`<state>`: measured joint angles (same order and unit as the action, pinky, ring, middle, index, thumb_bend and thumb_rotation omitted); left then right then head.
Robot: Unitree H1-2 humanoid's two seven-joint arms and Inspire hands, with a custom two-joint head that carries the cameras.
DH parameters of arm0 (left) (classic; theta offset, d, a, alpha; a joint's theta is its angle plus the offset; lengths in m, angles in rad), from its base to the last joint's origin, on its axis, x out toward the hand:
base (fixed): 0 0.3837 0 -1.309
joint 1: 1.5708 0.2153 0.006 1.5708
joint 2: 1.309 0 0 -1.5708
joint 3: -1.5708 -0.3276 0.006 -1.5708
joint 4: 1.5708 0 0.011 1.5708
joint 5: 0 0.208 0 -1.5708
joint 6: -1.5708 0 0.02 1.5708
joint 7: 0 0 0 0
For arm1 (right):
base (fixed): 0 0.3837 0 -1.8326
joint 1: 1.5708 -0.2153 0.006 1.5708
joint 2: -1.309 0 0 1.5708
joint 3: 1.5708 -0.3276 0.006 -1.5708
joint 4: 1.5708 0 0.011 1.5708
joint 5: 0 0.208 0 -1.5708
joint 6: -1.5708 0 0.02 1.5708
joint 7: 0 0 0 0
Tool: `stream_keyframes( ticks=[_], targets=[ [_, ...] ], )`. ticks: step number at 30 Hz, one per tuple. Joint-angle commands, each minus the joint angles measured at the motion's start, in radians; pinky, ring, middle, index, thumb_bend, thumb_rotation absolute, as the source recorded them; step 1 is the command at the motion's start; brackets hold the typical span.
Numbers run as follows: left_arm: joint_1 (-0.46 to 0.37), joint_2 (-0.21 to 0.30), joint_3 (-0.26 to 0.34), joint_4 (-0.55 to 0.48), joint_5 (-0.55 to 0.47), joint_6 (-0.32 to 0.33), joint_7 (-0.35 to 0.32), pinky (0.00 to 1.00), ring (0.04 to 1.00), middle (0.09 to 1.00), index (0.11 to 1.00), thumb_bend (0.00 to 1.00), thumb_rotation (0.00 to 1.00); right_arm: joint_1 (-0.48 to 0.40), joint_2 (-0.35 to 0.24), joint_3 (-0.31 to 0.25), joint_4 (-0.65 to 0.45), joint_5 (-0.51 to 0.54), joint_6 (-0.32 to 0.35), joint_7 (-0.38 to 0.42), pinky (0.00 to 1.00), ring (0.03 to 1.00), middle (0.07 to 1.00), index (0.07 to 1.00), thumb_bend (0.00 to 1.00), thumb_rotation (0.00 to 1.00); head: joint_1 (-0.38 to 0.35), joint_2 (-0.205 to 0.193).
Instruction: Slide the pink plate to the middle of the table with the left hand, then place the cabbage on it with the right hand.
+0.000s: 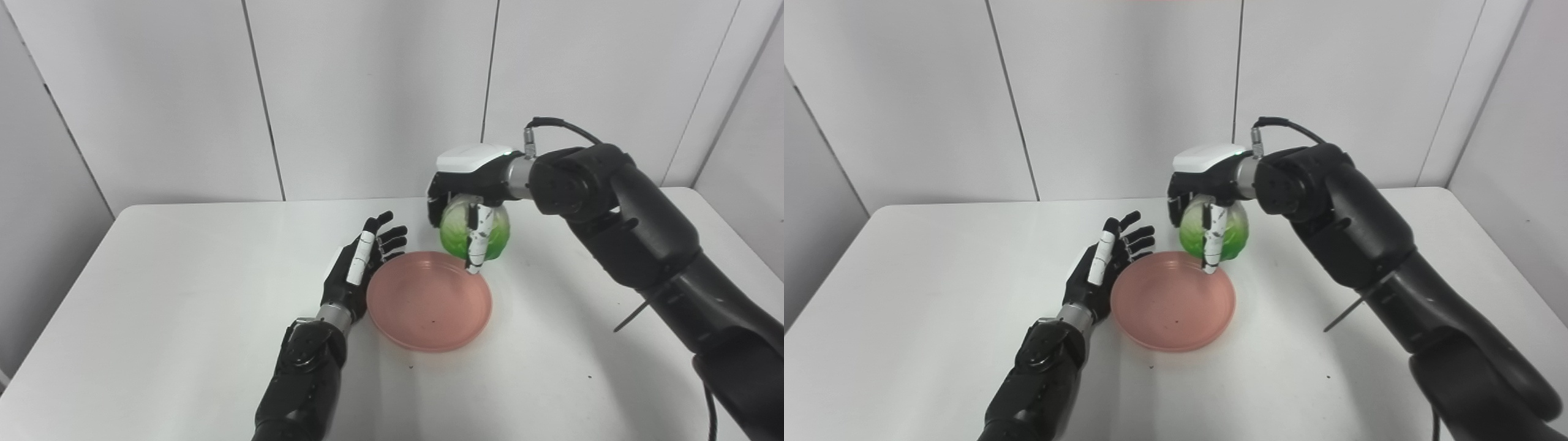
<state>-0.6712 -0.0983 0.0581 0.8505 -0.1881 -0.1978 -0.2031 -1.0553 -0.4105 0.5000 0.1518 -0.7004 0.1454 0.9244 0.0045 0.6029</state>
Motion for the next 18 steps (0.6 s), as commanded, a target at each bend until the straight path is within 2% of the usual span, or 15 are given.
stream_keyframes(
  ticks=[1,3,5,7,12,16,18],
  targets=[
    [0.006,-0.008,-0.003,0.023,0.005,0.006,0.009,0.79,0.823,0.788,0.859,0.95,0.87,-0.061,0.002,-0.013,-0.018,0.002,-0.022,-0.037,0.37,0.407,0.494,0.535,0.52,0.0,0.007,-0.003],
    [0.007,-0.007,-0.003,0.026,0.008,-0.001,0.01,0.79,0.821,0.79,0.859,0.94,0.87,-0.057,0.006,-0.009,-0.016,-0.002,-0.035,-0.043,0.37,0.407,0.494,0.534,0.52,0.0,0.009,-0.004],
    [0.01,-0.004,-0.004,0.027,0.009,-0.006,0.01,0.8,0.823,0.794,0.865,0.93,0.89,-0.049,0.009,-0.004,-0.012,-0.005,-0.052,-0.054,0.31,0.39,0.474,0.542,0.51,0.0,0.01,-0.005],
    [0.015,-0.002,-0.004,0.02,0.012,-0.004,0.015,0.79,0.821,0.793,0.865,0.93,0.9,-0.036,0.013,0.0,-0.007,-0.009,-0.059,-0.065,0.3,0.387,0.47,0.542,0.51,0.0,0.014,-0.006],
    [0.027,0.001,-0.005,-0.006,0.026,0.008,0.032,0.77,0.813,0.78,0.866,0.93,0.94,-0.003,0.018,0.011,0.008,-0.009,-0.083,-0.093,0.37,0.416,0.525,0.51,0.52,0.0,0.021,-0.003],
    [0.034,0.004,-0.002,-0.033,0.023,0.029,0.035,0.75,0.813,0.787,0.865,0.93,0.96,0.015,0.023,0.025,0.038,-0.004,-0.113,-0.112,0.39,0.449,0.524,0.486,0.52,0.0,0.019,0.003],
    [0.037,0.008,-0.002,-0.039,0.021,0.038,0.034,0.75,0.818,0.794,0.866,0.95,0.96,0.019,0.027,0.032,0.047,-0.012,-0.115,-0.112,0.35,0.405,0.508,0.532,0.51,0.0,0.015,0.003]
  ],
)
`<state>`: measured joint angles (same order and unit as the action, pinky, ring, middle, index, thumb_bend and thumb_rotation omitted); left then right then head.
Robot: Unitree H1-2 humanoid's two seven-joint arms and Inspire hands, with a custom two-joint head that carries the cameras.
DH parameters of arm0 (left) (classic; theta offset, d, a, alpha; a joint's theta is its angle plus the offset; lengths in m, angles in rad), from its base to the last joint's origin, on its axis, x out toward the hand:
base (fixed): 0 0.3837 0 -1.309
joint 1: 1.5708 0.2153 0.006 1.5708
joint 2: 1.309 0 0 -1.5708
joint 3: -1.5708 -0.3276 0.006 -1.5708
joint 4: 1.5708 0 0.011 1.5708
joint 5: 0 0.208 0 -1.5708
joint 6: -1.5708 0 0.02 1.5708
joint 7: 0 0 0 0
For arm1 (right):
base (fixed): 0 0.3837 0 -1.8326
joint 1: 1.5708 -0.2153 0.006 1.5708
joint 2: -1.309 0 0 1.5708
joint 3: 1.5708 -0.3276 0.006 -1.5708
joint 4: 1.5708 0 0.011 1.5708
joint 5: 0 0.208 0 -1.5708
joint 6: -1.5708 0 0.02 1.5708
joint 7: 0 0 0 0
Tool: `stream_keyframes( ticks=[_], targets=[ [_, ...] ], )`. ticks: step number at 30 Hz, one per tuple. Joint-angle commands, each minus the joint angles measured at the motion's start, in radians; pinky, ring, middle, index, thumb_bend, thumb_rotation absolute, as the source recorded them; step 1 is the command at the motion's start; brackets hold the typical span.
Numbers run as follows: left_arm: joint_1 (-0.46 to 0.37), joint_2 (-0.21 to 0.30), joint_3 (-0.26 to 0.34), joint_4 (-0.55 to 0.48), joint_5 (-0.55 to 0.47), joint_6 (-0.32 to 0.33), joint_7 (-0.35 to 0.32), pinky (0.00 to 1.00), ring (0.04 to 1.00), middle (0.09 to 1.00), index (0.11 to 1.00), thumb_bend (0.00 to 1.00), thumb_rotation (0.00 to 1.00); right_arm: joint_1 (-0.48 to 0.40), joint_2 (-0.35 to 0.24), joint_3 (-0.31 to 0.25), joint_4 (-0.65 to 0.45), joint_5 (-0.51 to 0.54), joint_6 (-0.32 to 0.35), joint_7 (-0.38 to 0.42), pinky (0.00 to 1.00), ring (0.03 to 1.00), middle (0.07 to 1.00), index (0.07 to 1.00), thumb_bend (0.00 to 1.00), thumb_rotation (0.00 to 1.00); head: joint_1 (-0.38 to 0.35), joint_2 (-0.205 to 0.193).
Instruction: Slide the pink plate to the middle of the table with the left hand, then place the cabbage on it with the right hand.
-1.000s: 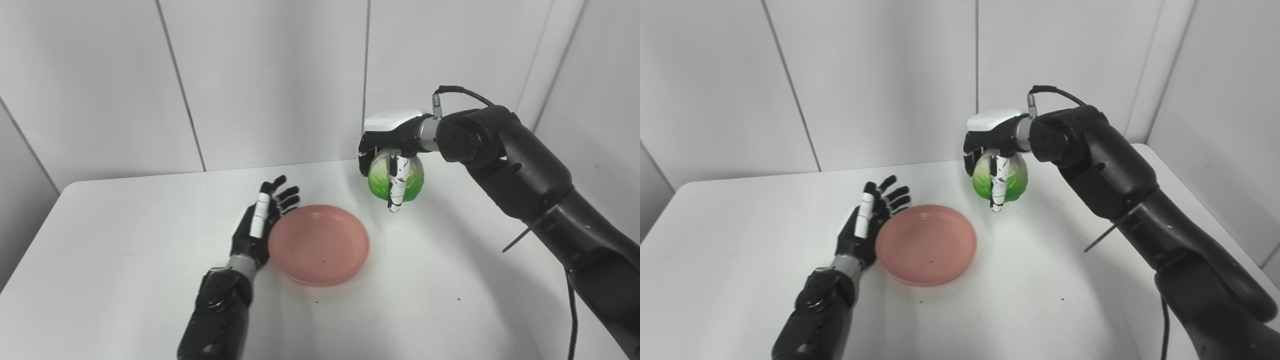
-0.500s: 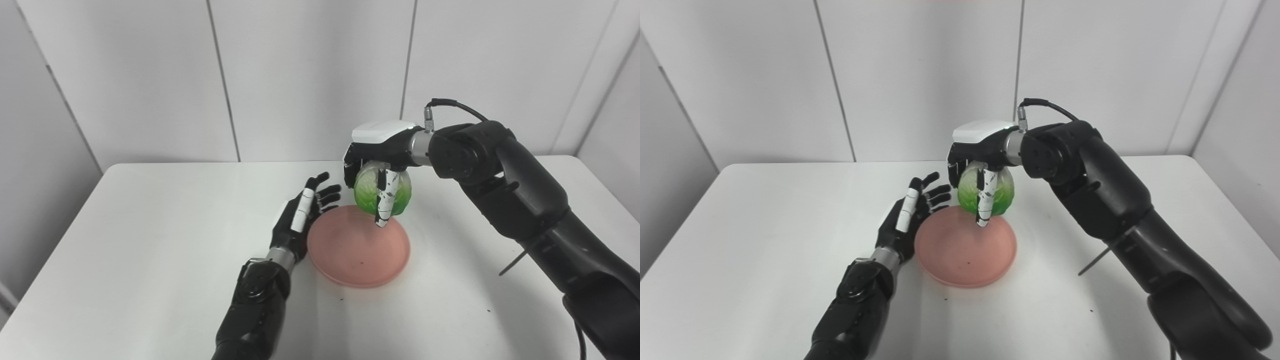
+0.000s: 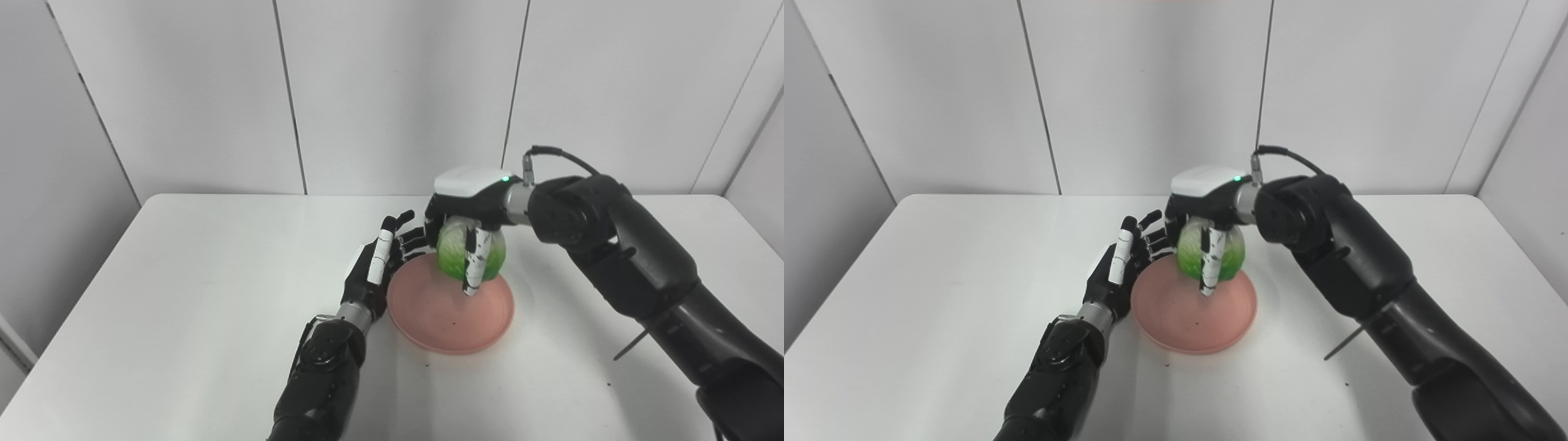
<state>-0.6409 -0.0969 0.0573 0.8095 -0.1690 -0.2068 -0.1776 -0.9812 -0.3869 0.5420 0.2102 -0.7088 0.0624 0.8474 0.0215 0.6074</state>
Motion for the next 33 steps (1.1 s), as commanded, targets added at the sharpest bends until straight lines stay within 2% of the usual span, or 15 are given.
stream_keyframes(
  ticks=[1,5,7,8,9,10,12,15,22,29,30,31,32,33],
  targets=[
    [0.007,0.008,0.0,0.001,0.001,0.048,0.008,0.75,0.818,0.792,0.862,0.95,0.96,-0.053,0.005,-0.007,-0.008,-0.007,-0.033,-0.037,0.35,0.396,0.505,0.543,0.51,0.0,-0.007,-0.002],
    [0.008,0.013,0.001,0.007,-0.001,0.048,0.004,0.78,0.824,0.795,0.862,0.95,0.96,-0.037,0.011,-0.006,-0.007,-0.009,-0.031,-0.047,0.33,0.386,0.503,0.546,0.51,0.0,-0.015,-0.001],
    [0.008,0.011,0.0,0.007,-0.001,0.052,0.005,0.78,0.828,0.799,0.864,0.95,0.96,-0.028,0.013,-0.008,-0.007,-0.005,-0.031,-0.055,0.34,0.44,0.498,0.503,0.52,0.0,-0.016,0.001],
    [0.008,0.011,0.0,0.006,-0.002,0.054,0.006,0.78,0.824,0.798,0.866,0.95,0.96,-0.024,0.014,-0.01,-0.006,-0.002,-0.031,-0.06,0.36,0.45,0.593,0.497,0.51,0.0,-0.016,0.001],
    [0.008,0.009,0.0,0.005,-0.002,0.055,0.006,0.77,0.823,0.798,0.867,0.95,0.96,-0.017,0.014,-0.011,-0.003,0.0,-0.039,-0.073,0.38,0.456,0.642,0.495,0.51,0.0,-0.017,0.002],
    [0.008,0.009,0.0,0.005,-0.002,0.055,0.007,0.76,0.82,0.793,0.867,0.95,0.97,-0.012,0.014,-0.011,0.0,0.001,-0.045,-0.083,0.4,0.46,0.68,0.493,0.51,0.0,-0.017,0.002],
    [0.008,0.006,0.001,0.0,-0.005,0.058,0.006,0.75,0.814,0.788,0.862,0.95,0.96,-0.001,0.017,-0.012,0.01,0.004,-0.054,-0.107,0.41,0.463,0.701,0.491,0.51,0.0,-0.019,0.006],
    [0.009,0.005,-0.001,-0.011,-0.002,0.067,0.008,0.75,0.807,0.788,0.858,0.96,0.96,0.022,0.021,-0.014,0.031,0.005,-0.076,-0.15,0.44,0.463,0.646,0.49,0.51,0.0,-0.02,0.008],
    [0.013,0.01,-0.003,-0.019,-0.003,0.082,0.001,0.79,0.822,0.795,0.861,0.96,0.96,0.054,0.018,-0.016,0.062,-0.01,-0.138,-0.245,0.49,0.468,0.675,0.491,0.51,0.0,-0.024,0.014],
    [0.013,0.009,-0.005,-0.022,-0.002,0.09,0.001,0.77,0.813,0.79,0.849,0.96,0.96,0.058,0.018,-0.021,0.068,0.015,-0.158,-0.248,0.46,0.465,0.65,0.493,0.51,0.0,-0.028,0.016],
    [0.012,0.009,-0.005,-0.022,-0.002,0.093,0.001,0.76,0.81,0.785,0.844,0.96,0.97,0.058,0.016,-0.018,0.069,0.01,-0.163,-0.251,0.47,0.531,0.649,0.495,0.52,0.09,-0.03,0.019],
    [0.011,0.009,-0.004,-0.023,-0.004,0.096,-0.001,0.76,0.811,0.787,0.845,0.96,0.97,0.058,0.013,-0.015,0.07,0.005,-0.17,-0.255,0.49,0.568,0.658,0.526,0.61,0.12,-0.03,0.019],
    [0.01,0.01,-0.004,-0.023,-0.006,0.099,-0.002,0.77,0.814,0.794,0.848,0.96,0.97,0.058,0.01,-0.012,0.071,0.0,-0.174,-0.255,0.52,0.615,0.675,0.593,0.8,0.16,-0.03,0.019],
    [0.009,0.01,-0.002,-0.023,-0.008,0.101,-0.003,0.77,0.818,0.798,0.851,0.96,0.96,0.057,0.006,-0.009,0.069,0.001,-0.175,-0.246,0.6,0.7,0.72,0.665,0.93,0.23,-0.03,0.019]
  ],
)
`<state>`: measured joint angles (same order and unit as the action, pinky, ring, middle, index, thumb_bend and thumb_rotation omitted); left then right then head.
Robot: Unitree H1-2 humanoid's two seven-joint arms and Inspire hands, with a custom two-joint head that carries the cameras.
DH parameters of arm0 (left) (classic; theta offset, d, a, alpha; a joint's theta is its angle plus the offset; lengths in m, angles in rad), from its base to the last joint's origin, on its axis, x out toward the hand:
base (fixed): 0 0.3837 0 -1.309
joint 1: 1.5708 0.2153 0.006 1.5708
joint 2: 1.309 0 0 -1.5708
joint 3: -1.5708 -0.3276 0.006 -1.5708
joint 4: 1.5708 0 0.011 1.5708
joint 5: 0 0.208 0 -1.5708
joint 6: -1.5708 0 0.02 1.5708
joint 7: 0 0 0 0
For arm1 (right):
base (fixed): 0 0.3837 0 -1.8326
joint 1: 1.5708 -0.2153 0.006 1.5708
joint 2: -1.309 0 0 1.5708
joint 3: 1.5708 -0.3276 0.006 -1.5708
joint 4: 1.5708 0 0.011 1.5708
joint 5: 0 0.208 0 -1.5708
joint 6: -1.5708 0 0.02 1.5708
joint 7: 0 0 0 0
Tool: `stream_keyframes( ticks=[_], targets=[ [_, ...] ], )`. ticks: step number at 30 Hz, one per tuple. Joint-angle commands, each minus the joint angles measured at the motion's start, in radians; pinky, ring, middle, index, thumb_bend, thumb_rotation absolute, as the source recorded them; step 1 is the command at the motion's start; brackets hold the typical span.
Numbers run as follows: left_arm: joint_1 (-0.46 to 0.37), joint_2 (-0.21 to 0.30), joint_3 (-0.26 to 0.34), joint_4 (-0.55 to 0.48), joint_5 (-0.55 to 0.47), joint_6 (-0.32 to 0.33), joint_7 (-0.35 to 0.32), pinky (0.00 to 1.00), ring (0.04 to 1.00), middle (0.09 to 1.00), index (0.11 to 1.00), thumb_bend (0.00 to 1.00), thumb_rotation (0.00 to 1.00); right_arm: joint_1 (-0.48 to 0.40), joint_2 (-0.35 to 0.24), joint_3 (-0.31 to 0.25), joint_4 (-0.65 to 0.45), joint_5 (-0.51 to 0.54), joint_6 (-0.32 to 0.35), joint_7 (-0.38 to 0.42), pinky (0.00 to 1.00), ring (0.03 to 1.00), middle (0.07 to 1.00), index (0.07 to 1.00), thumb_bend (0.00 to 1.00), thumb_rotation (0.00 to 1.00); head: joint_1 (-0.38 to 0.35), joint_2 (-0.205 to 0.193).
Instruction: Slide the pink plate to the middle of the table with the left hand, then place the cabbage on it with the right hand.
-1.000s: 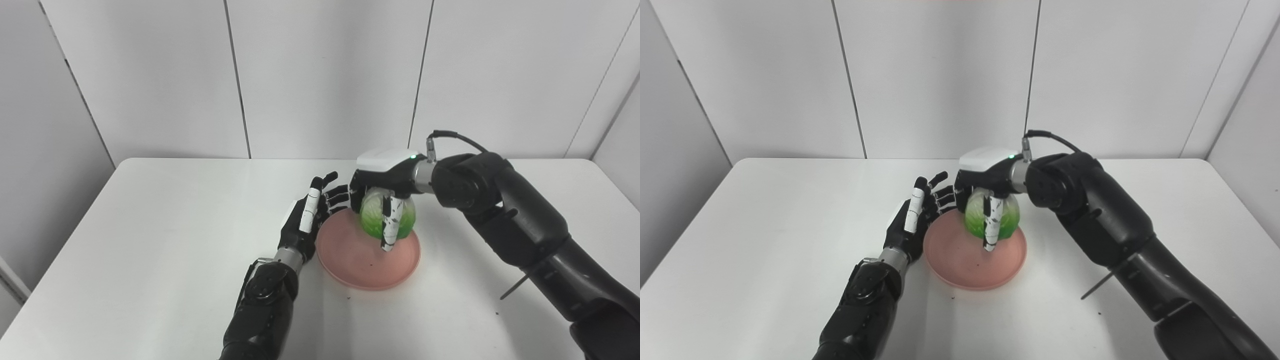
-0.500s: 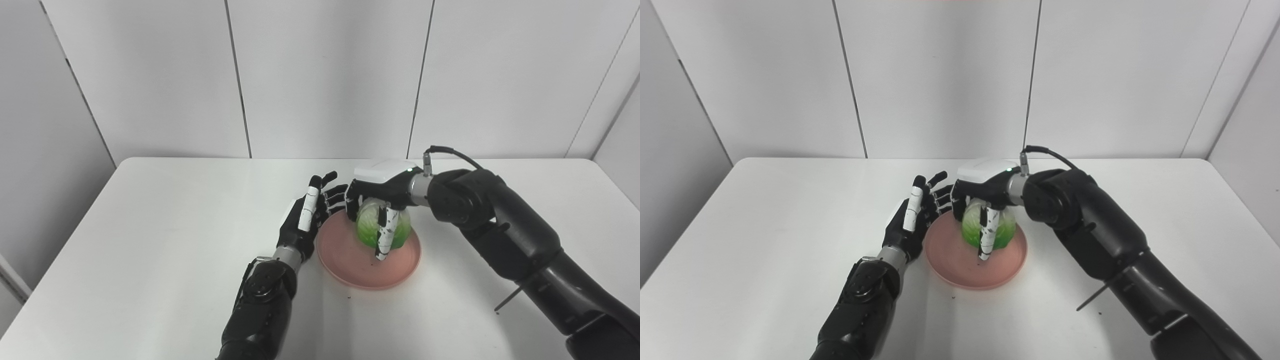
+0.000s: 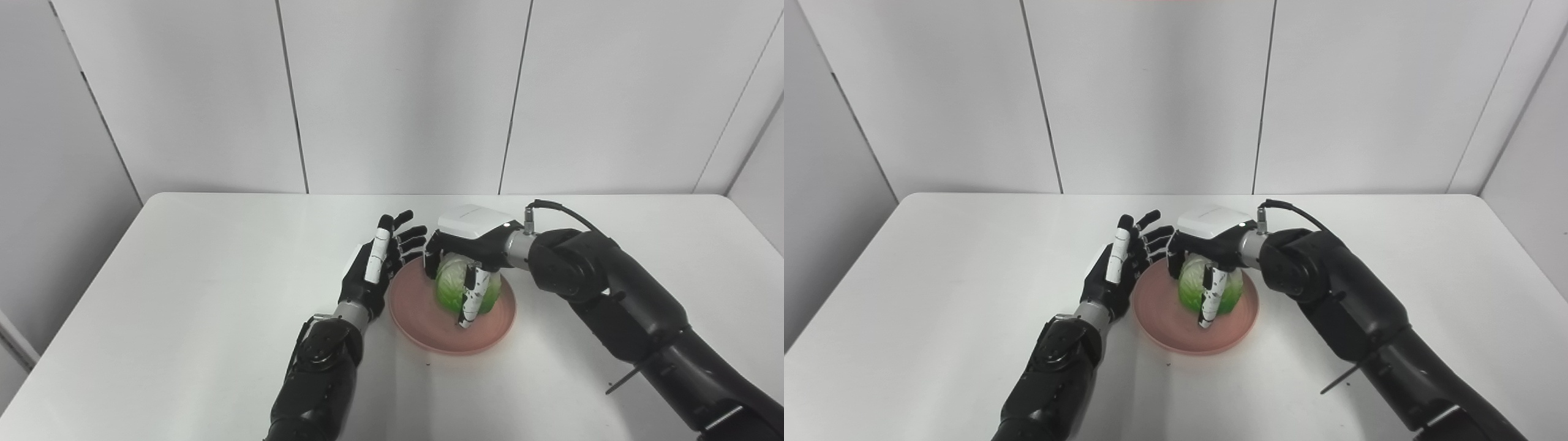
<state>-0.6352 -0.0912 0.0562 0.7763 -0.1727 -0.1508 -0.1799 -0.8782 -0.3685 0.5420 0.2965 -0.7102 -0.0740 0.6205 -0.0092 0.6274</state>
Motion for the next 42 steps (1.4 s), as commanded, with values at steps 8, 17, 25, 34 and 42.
stream_keyframes(
  ticks=[8,17,25,34,42],
  targets=[
    [-0.003,0.017,-0.001,0.024,-0.003,0.039,-0.02,0.77,0.81,0.794,0.858,0.94,0.97,-0.079,-0.021,-0.011,0.002,0.065,-0.025,0.106,0.99,0.996,0.944,0.815,1.0,0.47,0.0,0.0],
    [-0.019,0.032,0.004,0.013,-0.007,0.051,-0.036,0.84,0.836,0.805,0.863,0.94,0.96,-0.093,-0.05,-0.041,-0.021,0.116,-0.032,0.161,1.0,1.0,0.974,0.837,1.0,0.59,-0.007,0.003],
    [-0.037,0.042,0.014,0.031,0.002,0.021,-0.023,0.82,0.841,0.81,0.875,0.92,0.97,-0.014,-0.073,-0.196,-0.014,0.228,-0.104,-0.022,1.0,0.935,0.903,0.872,1.0,0.79,-0.017,0.005],
    [-0.035,0.046,0.012,0.036,0.014,-0.005,-0.012,0.82,0.853,0.821,0.879,0.92,0.95,0.141,0.086,-0.503,-0.001,0.571,-0.015,-0.219,0.96,0.938,0.934,0.964,0.94,1.0,-0.019,0.005],
    [-0.047,0.074,-0.033,0.052,0.125,-0.115,0.077,0.78,0.842,0.837,0.858,0.97,0.92,0.233,0.234,-0.627,0.032,0.734,0.075,-0.358,0.95,0.912,0.919,0.951,0.99,1.0,-0.018,0.007]
  ],
)
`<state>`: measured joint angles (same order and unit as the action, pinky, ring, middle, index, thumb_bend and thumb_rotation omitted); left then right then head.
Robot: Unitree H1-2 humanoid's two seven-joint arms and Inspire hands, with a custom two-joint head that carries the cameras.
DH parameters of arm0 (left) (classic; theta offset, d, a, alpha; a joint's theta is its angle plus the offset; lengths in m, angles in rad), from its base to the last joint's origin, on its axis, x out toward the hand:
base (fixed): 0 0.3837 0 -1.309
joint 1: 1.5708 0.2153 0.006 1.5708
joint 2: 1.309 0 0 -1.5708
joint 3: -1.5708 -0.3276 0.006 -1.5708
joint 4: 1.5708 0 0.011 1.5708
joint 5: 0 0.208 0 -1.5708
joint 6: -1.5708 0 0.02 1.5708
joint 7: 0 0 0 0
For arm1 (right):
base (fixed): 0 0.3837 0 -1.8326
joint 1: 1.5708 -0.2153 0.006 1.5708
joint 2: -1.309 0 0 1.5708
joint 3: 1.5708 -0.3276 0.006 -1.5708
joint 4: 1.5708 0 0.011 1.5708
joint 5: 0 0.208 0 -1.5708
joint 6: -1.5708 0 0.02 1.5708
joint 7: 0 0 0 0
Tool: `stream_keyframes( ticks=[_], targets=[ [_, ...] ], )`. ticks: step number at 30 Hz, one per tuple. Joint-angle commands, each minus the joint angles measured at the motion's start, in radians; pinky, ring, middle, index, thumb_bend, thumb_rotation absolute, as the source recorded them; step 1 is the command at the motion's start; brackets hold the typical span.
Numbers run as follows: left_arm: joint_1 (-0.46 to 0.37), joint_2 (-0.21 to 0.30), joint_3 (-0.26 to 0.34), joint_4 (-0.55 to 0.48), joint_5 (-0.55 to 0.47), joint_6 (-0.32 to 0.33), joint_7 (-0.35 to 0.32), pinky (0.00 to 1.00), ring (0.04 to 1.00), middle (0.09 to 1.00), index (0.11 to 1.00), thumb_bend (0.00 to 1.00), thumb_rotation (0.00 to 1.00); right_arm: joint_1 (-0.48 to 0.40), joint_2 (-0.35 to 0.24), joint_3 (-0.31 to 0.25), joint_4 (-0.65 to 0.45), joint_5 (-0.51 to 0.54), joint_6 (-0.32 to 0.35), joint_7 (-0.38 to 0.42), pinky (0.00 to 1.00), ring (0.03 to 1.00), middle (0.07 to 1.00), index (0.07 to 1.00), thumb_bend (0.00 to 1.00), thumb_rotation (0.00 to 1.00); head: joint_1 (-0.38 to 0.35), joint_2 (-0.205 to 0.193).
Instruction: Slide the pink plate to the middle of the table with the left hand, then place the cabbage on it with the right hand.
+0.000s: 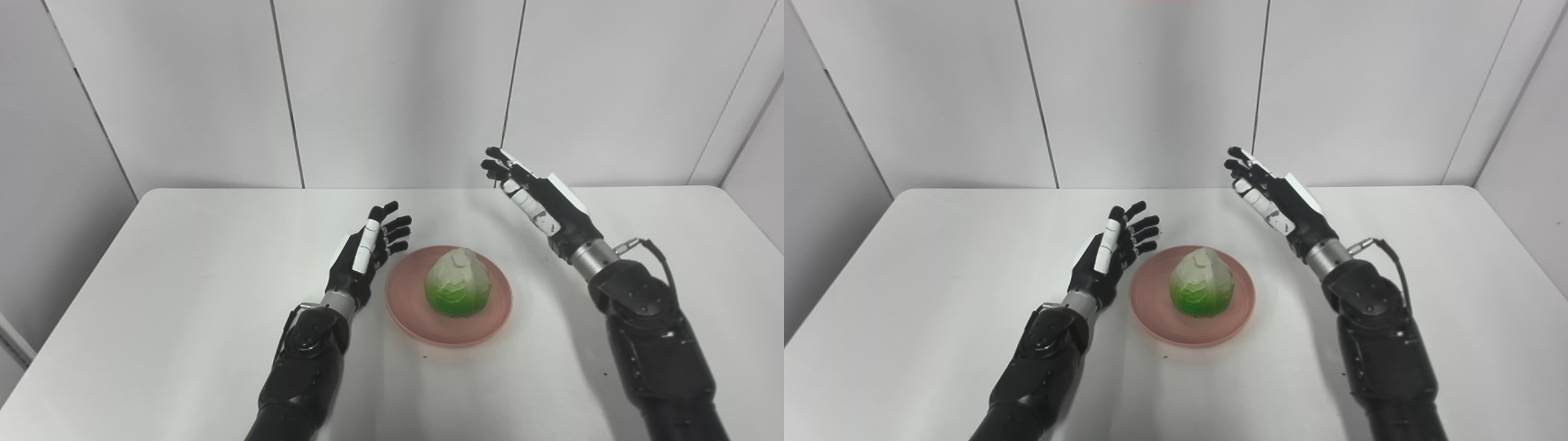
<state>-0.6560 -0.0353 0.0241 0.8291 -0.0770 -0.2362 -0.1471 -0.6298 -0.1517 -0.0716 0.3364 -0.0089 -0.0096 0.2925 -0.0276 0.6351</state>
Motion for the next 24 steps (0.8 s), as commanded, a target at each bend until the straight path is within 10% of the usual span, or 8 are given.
stream_keyframes(
  ticks=[1,15,24],
  targets=[
    [-0.026,0.018,-0.003,-0.005,0.039,-0.035,0.061,0.78,0.849,0.848,0.858,0.96,0.91,-0.007,0.035,-0.022,-0.001,0.052,0.015,-0.042,0.95,0.906,0.92,0.953,0.98,1.0,0.0,-0.001],
    [-0.015,-0.041,-0.038,-0.068,0.255,-0.028,0.4,0.88,0.916,0.895,0.881,0.9,0.97,0.056,0.197,-0.08,0.073,0.15,-0.007,-0.239,1.0,0.966,0.947,0.964,0.97,1.0,0.005,0.003],
    [0.021,-0.089,-0.003,-0.06,0.214,-0.031,0.472,1.0,1.0,0.999,0.975,0.79,0.95,0.068,0.196,-0.067,0.104,0.139,-0.017,-0.281,1.0,0.966,0.952,0.964,0.95,1.0,0.001,0.006]
  ],
)
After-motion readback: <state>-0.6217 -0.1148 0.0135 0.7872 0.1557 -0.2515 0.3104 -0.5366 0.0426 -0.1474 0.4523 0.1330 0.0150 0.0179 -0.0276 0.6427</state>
